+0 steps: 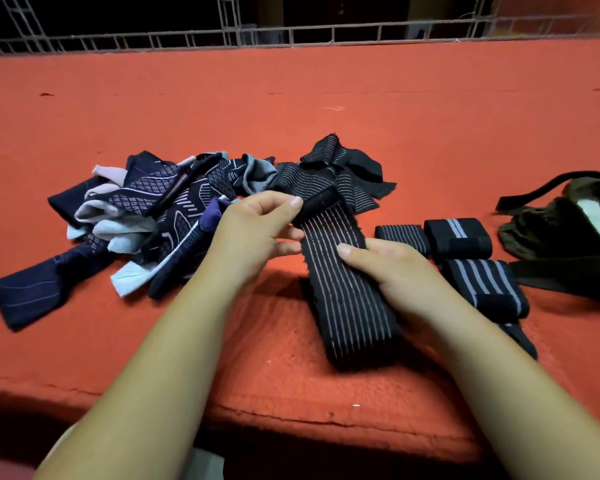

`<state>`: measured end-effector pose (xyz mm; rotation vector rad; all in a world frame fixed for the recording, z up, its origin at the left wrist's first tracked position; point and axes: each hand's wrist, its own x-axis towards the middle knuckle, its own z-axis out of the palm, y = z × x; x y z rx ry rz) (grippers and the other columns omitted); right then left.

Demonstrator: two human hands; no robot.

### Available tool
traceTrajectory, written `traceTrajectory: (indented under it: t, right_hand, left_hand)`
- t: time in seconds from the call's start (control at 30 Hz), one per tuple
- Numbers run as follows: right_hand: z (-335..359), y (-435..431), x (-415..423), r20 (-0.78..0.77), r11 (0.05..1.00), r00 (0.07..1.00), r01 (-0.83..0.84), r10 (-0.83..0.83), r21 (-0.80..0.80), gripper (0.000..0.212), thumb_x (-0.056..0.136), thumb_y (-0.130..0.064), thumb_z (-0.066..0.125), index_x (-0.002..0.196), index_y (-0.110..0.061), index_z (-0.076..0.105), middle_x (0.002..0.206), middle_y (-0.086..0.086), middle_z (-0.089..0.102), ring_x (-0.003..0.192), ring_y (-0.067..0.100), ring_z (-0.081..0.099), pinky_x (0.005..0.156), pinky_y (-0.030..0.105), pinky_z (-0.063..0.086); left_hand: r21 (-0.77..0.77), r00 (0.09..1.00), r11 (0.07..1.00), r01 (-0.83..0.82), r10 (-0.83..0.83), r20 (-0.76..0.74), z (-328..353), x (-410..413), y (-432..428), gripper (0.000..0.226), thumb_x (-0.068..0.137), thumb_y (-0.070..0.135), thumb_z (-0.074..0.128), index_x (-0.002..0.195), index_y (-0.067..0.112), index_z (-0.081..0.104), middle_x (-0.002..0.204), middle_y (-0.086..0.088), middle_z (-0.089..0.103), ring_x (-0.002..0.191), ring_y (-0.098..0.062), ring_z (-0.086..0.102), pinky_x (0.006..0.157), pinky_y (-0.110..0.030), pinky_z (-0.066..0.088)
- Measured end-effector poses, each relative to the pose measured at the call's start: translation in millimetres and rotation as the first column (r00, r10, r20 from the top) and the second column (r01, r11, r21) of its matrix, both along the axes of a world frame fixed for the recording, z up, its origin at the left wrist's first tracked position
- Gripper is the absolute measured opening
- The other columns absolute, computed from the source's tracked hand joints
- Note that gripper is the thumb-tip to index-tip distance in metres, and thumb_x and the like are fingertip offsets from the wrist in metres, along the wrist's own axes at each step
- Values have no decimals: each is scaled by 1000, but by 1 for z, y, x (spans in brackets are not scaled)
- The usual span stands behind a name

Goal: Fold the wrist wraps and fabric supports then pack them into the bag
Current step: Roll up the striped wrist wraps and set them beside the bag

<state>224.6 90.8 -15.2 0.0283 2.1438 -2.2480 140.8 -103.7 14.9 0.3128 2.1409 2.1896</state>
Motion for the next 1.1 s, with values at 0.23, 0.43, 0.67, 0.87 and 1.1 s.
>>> traceTrajectory:
  t: [0.23,0.43,0.67,0.87,1.1]
  right_hand:
    - [-11,11,-11,136,991,988,83,-69,-105,32,105,-23,62,116,7,70,101,17,77,88,29,70,85,43,53]
    - [-20,12,-16,112,976,989,120,-101,-179,28,109,-16,53,114,-9,79,112,17,78,100,31,69,95,50,51]
    - [-22,14,-19,61,940,988,153,-141,-306,30,109,-6,51,124,-4,76,119,21,78,108,31,75,98,43,60]
    - [-20,18,-22,75,913,991,132,-112,-385,30,104,-1,53,127,8,71,126,28,73,120,40,72,104,51,59]
    - [-20,16,-23,164,839,978,194,-127,-508,43,112,-22,43,128,10,66,126,31,72,114,40,72,105,57,57]
  left_hand:
    - [-98,982,991,-96,78,-170,-7,-5,9,10,99,18,75,96,10,79,88,-13,78,80,-18,73,85,-47,67]
    - [-283,944,952,-115,16,-330,-18,3,16,6,94,26,81,88,24,81,83,5,78,83,-17,73,88,-49,60]
    - [-379,908,920,-104,-67,-414,-28,6,21,3,88,30,86,87,31,84,85,1,70,79,-6,61,79,-35,51]
    - [-447,854,882,-152,-110,-508,-36,9,23,6,86,25,87,91,27,86,83,3,69,85,-13,64,83,-38,51]
    - [-472,822,863,-183,-129,-555,-40,10,27,10,83,22,89,91,27,86,83,4,69,84,-10,64,82,-33,49]
